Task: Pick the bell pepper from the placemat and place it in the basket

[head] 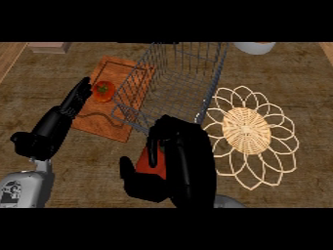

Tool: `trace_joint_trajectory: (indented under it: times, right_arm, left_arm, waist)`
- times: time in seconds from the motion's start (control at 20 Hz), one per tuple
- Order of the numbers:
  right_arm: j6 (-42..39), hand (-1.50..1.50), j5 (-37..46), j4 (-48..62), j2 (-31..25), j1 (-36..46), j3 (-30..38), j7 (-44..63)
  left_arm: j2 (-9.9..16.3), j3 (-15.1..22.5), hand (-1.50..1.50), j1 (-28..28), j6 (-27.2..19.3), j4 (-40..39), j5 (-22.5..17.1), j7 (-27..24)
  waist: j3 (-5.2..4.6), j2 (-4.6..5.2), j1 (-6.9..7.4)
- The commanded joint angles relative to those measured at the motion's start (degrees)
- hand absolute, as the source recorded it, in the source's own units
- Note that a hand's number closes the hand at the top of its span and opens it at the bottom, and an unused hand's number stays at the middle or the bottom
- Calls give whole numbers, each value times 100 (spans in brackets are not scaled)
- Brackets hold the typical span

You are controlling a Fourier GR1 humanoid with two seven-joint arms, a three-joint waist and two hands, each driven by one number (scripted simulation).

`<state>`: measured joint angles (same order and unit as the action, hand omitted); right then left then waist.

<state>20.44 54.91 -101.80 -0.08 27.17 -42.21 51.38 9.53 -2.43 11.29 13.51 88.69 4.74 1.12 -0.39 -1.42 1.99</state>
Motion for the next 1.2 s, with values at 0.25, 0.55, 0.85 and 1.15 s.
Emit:
trace_joint_trajectory:
  times: [0.25, 0.55, 0.85, 1.15]
  right_arm:
    - [165, 150, 613, 643, 6, 2209, 25, 2630]
    - [303, 150, 594, 1468, 5, 3372, 782, 2923]
    - [489, 150, 866, 2308, 4, 3922, 1316, 3092]
    - [700, 150, 629, 2836, 5, 3954, 1770, 2733]
  left_arm:
    - [-28, 14, 0, -35, 12, -8, -6, -71]
    - [-66, 105, 0, 300, 31, -214, 57, 29]
    - [-17, 39, 0, 126, -5, -50, 70, -58]
    - [42, -52, 0, 142, 34, 93, -29, 113]
  waist:
    - [6, 78, 162]
    - [12, 144, 151]
    - [22, 139, 104]
    - [33, 143, -18]
